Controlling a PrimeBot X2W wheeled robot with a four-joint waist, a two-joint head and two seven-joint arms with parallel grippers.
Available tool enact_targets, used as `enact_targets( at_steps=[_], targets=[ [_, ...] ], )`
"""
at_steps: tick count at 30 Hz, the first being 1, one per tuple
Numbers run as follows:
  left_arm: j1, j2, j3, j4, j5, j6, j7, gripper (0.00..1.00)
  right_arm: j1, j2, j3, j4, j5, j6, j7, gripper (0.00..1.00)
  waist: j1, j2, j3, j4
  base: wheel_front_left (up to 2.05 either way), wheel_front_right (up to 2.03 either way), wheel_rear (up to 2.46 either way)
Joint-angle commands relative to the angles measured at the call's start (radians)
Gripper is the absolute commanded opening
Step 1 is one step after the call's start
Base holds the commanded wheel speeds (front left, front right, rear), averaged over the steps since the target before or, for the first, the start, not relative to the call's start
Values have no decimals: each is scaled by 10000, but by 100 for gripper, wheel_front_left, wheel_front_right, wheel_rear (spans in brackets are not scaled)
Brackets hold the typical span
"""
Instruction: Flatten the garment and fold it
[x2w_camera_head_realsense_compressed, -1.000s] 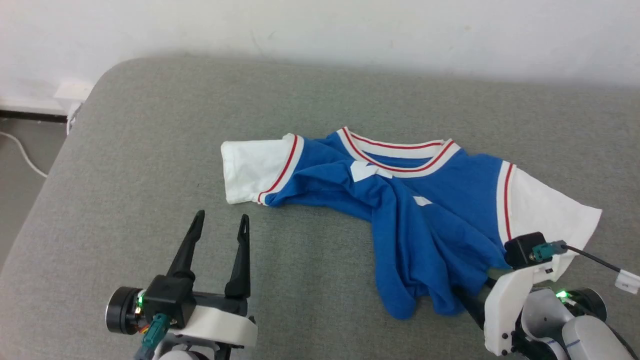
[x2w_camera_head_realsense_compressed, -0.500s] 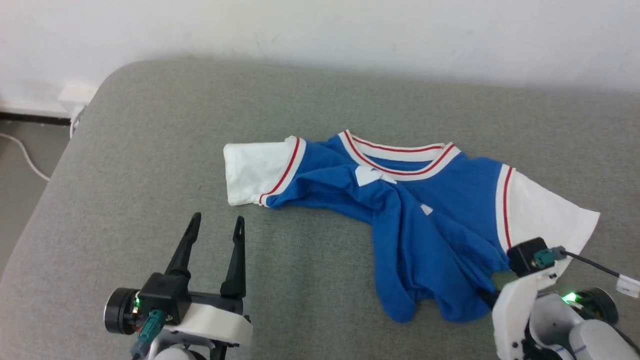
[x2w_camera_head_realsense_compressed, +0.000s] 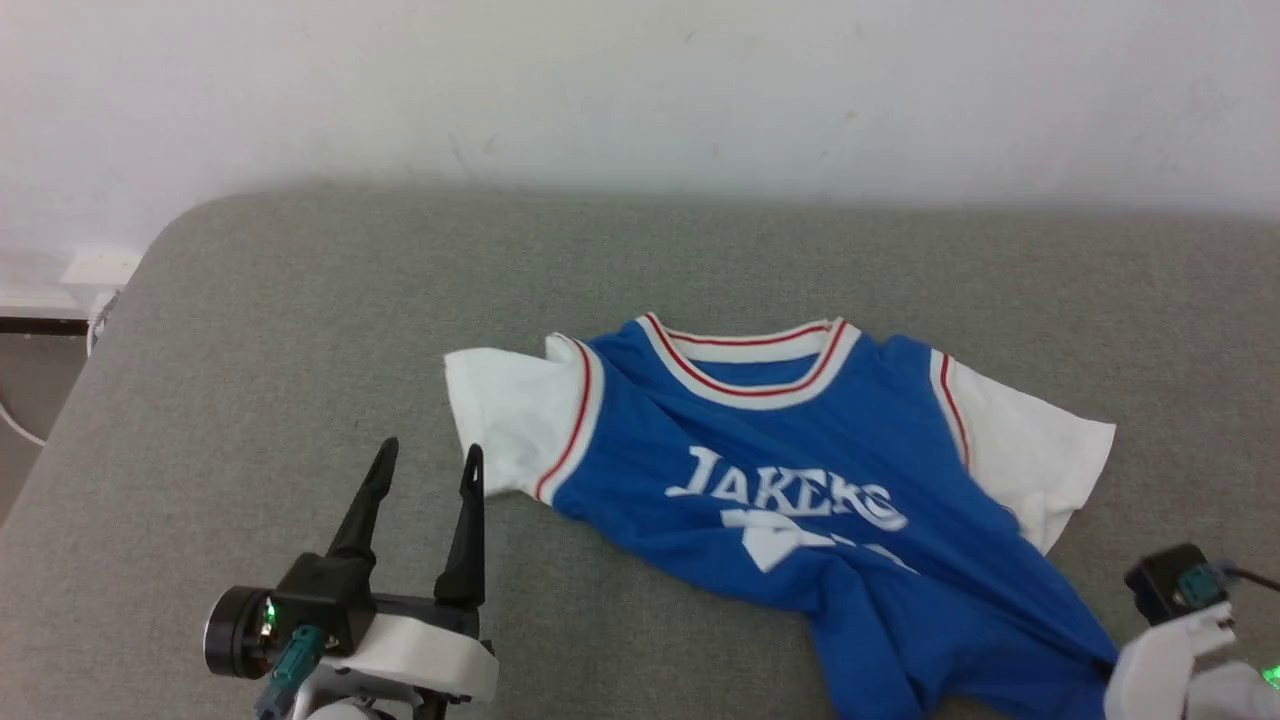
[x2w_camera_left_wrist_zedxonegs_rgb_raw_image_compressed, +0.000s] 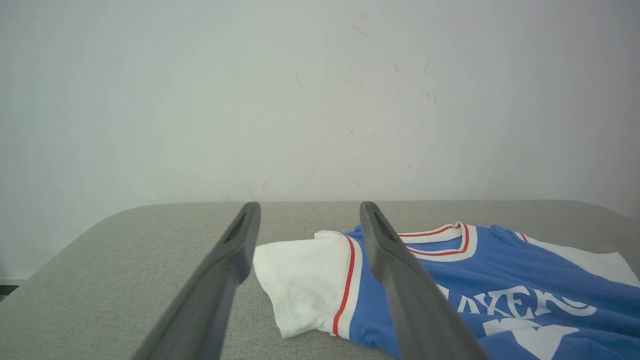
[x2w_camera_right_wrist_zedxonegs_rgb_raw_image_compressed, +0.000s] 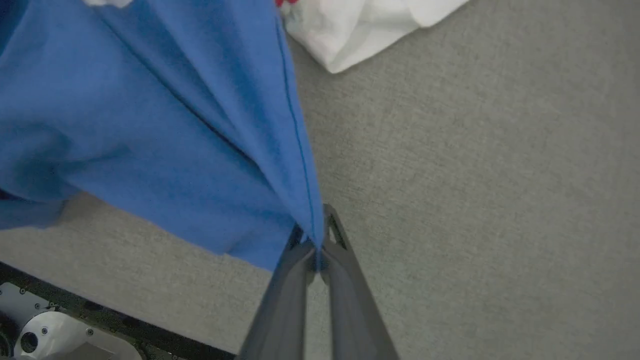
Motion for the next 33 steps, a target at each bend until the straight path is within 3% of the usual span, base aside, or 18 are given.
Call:
enact_targets(
  at_steps=[1,7,11,12,19,23,29,33],
  targets=[
    [95,-62,76,45,95,-77,-47,100,382,-56,-273,-80,-83,-9,278,0,1,0,-11,-76,0,0,0],
    [50,-127,134,144,149,-210,-47,100,1320,121,-1119,-408,-184,-9,1228,0,1,0,112,-150,0,0,0],
    [-120,-167,166,221,170,-268,-47,100,1293,394,-1068,-811,-13,-9,1013,0,1,0,228,-225,0,0,0],
    [-175,-175,163,255,178,-287,-47,100,1195,446,-1060,-870,-24,-9,778,100,1,0,243,-239,0,0,0],
    [-416,-215,234,285,142,-380,-47,100,292,737,-999,-1272,372,-9,-1046,100,1,0,254,-382,0,0,0],
    [-511,-245,323,188,0,-423,-47,100,-344,777,-1050,-1478,359,-9,-3074,100,1,0,281,-490,0,0,0],
    [-732,-269,246,341,-143,-549,-47,100,-829,1362,-1654,-990,-805,-9,-6742,100,1,0,496,-696,0,0,0],
    [-1217,166,-310,1375,-76,-791,427,100,-982,2231,-2389,-476,-1761,-9,-8203,100,1,0,822,-898,0,0,0]
  ],
)
